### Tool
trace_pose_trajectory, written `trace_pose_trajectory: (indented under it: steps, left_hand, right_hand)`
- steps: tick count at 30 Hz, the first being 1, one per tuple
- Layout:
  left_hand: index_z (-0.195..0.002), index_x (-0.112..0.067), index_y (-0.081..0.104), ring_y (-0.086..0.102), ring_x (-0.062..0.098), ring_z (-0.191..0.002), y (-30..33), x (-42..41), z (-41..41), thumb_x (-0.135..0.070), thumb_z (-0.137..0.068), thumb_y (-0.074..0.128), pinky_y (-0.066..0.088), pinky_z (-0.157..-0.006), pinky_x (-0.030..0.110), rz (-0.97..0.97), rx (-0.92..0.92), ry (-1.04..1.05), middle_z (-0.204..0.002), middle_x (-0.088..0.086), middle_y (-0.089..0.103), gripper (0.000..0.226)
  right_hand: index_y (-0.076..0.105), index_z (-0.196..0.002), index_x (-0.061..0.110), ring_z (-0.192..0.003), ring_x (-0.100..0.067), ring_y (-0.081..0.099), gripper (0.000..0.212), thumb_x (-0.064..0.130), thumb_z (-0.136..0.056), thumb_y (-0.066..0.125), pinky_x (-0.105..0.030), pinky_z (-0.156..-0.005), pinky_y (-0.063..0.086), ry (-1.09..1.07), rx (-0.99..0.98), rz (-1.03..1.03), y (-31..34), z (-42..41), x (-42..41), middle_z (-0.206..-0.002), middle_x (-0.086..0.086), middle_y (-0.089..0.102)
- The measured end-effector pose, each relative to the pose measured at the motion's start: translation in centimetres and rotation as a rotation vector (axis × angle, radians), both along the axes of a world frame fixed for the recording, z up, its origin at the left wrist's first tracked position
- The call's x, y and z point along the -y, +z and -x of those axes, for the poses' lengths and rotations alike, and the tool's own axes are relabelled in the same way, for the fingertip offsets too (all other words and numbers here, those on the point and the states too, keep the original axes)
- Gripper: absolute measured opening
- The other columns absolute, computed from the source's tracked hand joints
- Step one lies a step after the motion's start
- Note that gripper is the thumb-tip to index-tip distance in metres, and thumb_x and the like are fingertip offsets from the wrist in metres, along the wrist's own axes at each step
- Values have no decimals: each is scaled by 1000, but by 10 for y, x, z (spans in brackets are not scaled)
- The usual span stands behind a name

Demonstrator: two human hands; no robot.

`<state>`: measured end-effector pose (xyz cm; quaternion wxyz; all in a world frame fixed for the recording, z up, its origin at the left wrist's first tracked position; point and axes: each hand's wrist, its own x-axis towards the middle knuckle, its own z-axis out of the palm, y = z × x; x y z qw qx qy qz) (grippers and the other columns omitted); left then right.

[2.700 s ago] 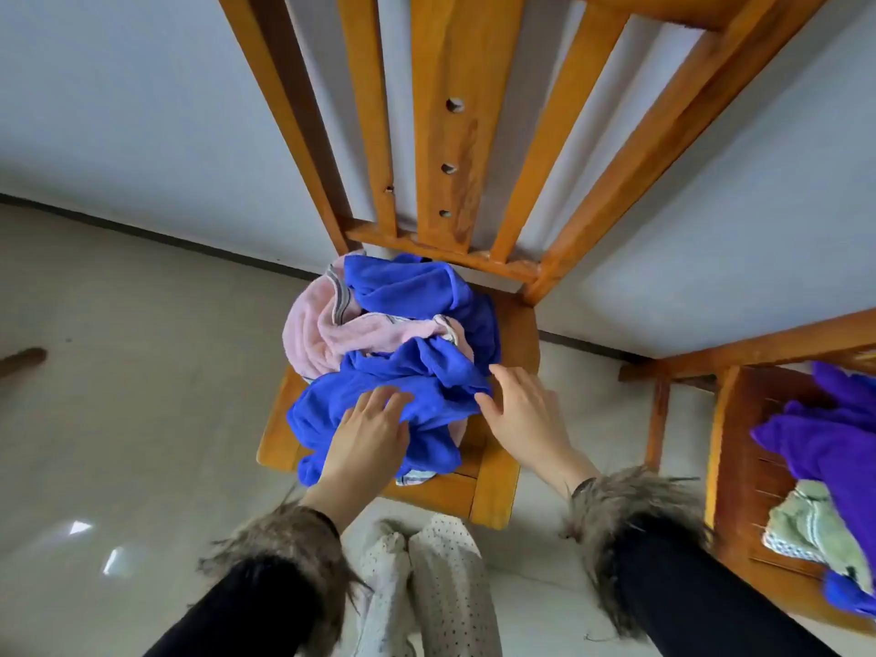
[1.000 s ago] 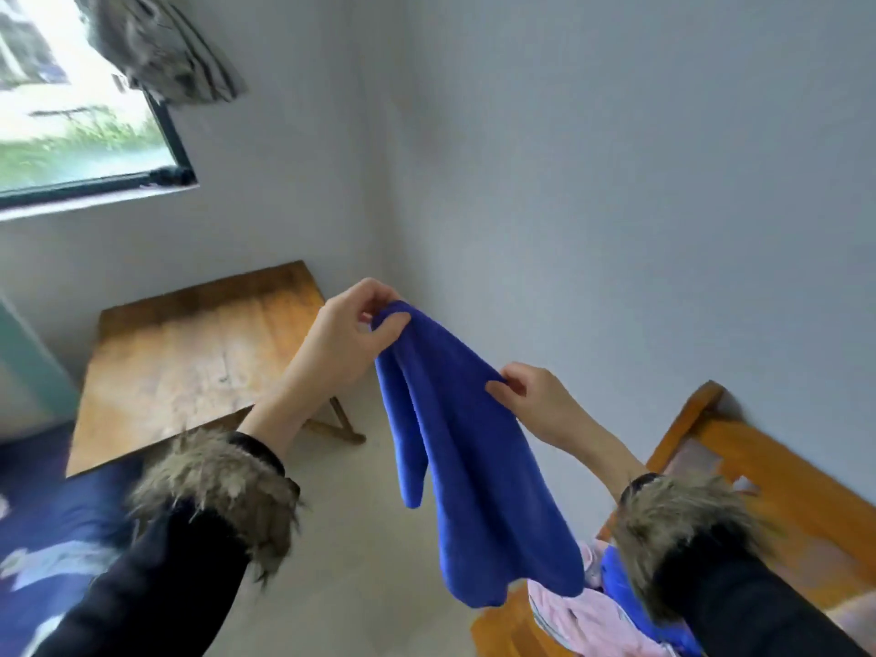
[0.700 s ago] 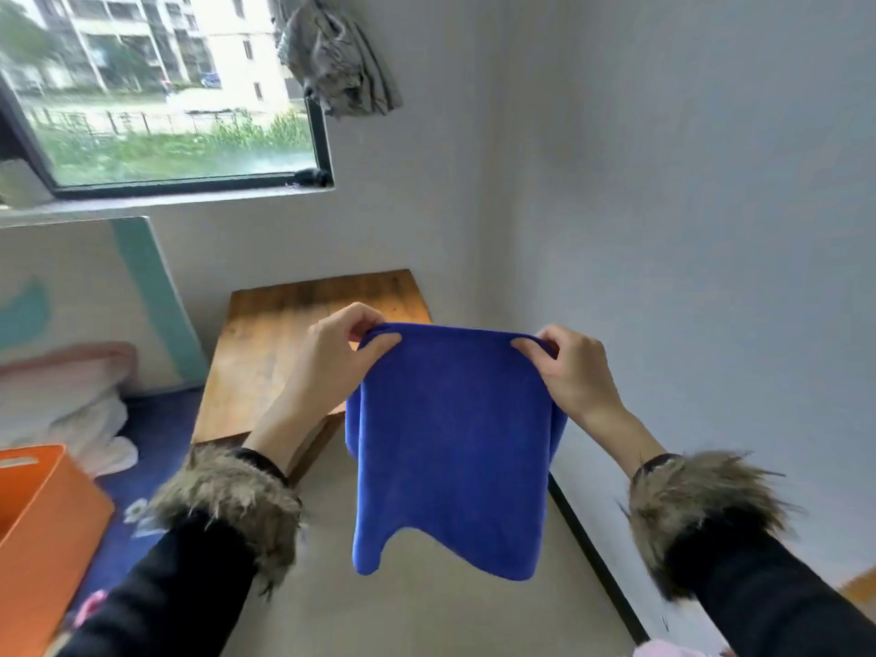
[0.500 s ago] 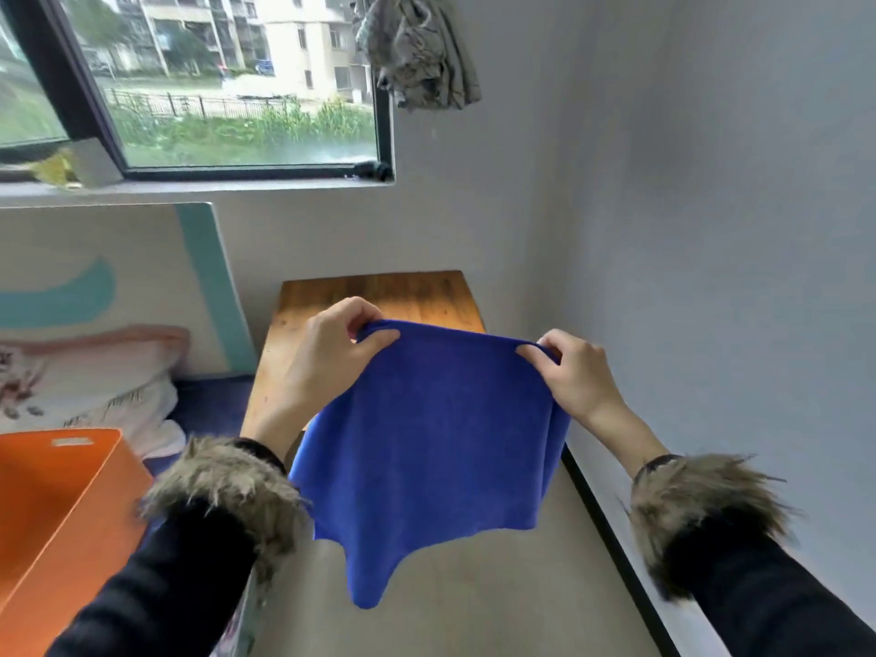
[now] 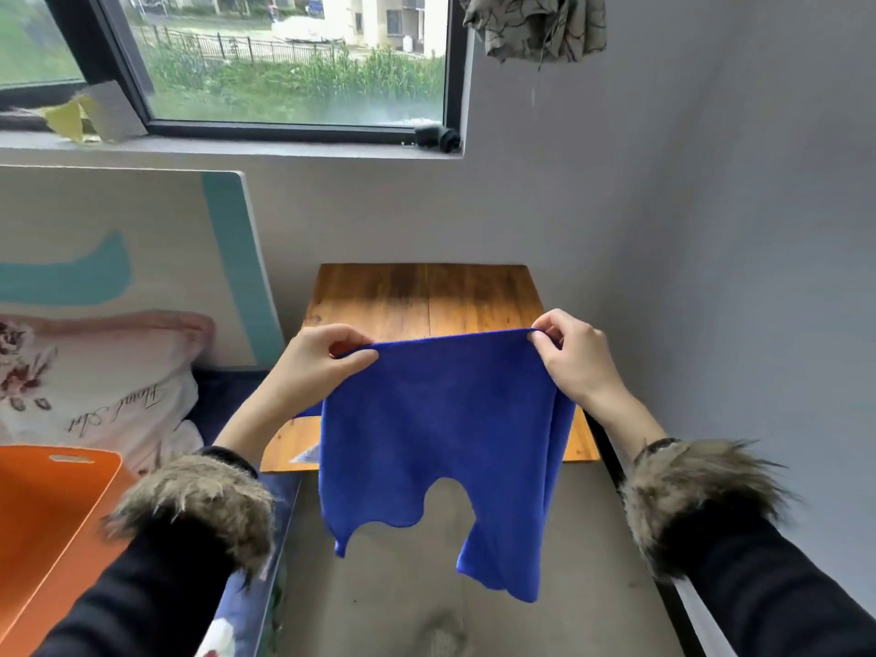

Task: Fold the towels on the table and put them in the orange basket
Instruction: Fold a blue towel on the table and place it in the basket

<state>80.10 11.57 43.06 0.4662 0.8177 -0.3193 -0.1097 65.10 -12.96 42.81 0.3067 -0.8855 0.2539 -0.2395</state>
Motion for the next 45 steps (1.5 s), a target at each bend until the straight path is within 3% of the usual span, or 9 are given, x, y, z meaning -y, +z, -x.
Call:
trace_pose_trajectory:
  steps: [3, 10, 17, 20, 28, 32, 38, 42, 45]
  left_hand:
    - [-78, -23, 69, 61, 14, -77, -12, 29, -46, -16, -82, 69, 49, -72, 27, -35, -1, 67, -84, 2, 69, 8]
    - [-88, -11, 69, 58, 12, -80, -56, 96, -145, -17, -84, 66, 40, -64, 12, -174, 15, 157, -86, 1, 67, 8]
    - [-92, -11, 69, 51, 14, -84, -105, 152, -244, -16, -88, 59, 37, -61, 23, -302, 65, 172, -89, 0, 61, 12]
    - [-92, -13, 69, 50, 13, -83, -136, 176, -296, -16, -88, 59, 33, -73, 20, -341, 79, 140, -94, 2, 62, 11]
    - [-96, -13, 68, 51, 16, -88, -197, 230, -392, -14, -90, 55, 35, -79, 22, -406, 63, 16, -98, 3, 56, 14]
    - [-112, -10, 64, 56, 25, -102, -237, 227, -415, -10, -89, 53, 38, -88, 27, -469, 17, 3, -112, 10, 54, 25]
    - [-121, -2, 55, 48, 37, -113, -319, 175, -393, -4, -85, 57, 38, -97, 42, -598, -123, 113, -118, 20, 51, 36]
    - [-119, -3, 53, 43, 37, -111, -339, 169, -394, -22, -84, 66, 36, -95, 41, -588, -122, 328, -115, 19, 48, 42]
    - [-109, -7, 56, 41, 35, -110, -347, 173, -400, -28, -82, 68, 34, -92, 40, -625, -71, 342, -112, 16, 48, 36]
  right_hand:
    - [64, -86, 16, -74, -17, 54, 11, 22, -90, 56, -27, -69, 42, 12, -36, 32, -13, -48, 33, -66, 11, 54]
    - [70, -90, 17, -90, -18, 58, 17, 26, -90, 56, -28, -77, 44, 54, -209, -3, -54, -155, 98, -90, -1, 69]
    - [69, -98, 14, -96, -19, 58, 21, 24, -93, 51, -29, -79, 44, 74, -333, -16, -105, -254, 145, -100, -4, 68]
    - [69, -97, 15, -97, -21, 59, 21, 23, -93, 51, -31, -81, 46, 44, -382, -42, -134, -296, 163, -100, -4, 68]
    - [69, -100, 13, -102, -26, 58, 21, 21, -93, 51, -29, -81, 42, -93, -458, -72, -192, -380, 209, -107, -7, 66]
    - [60, -117, 11, -117, -31, 46, 27, 20, -94, 48, -39, -97, 36, -158, -543, -1, -224, -398, 206, -123, -13, 55]
    - [48, -133, 10, -130, -30, 38, 42, 25, -94, 49, -39, -108, 27, 142, -597, -15, -295, -397, 126, -139, -11, 45]
    - [19, -148, 25, -146, -22, 0, 60, 42, -95, 42, -49, -116, 2, 253, -768, 66, -327, -400, 99, -158, -3, 5]
    - [8, -149, 31, -145, -25, -13, 73, 54, -90, 44, -56, -112, -4, 269, -824, 115, -342, -399, 98, -158, -1, -10]
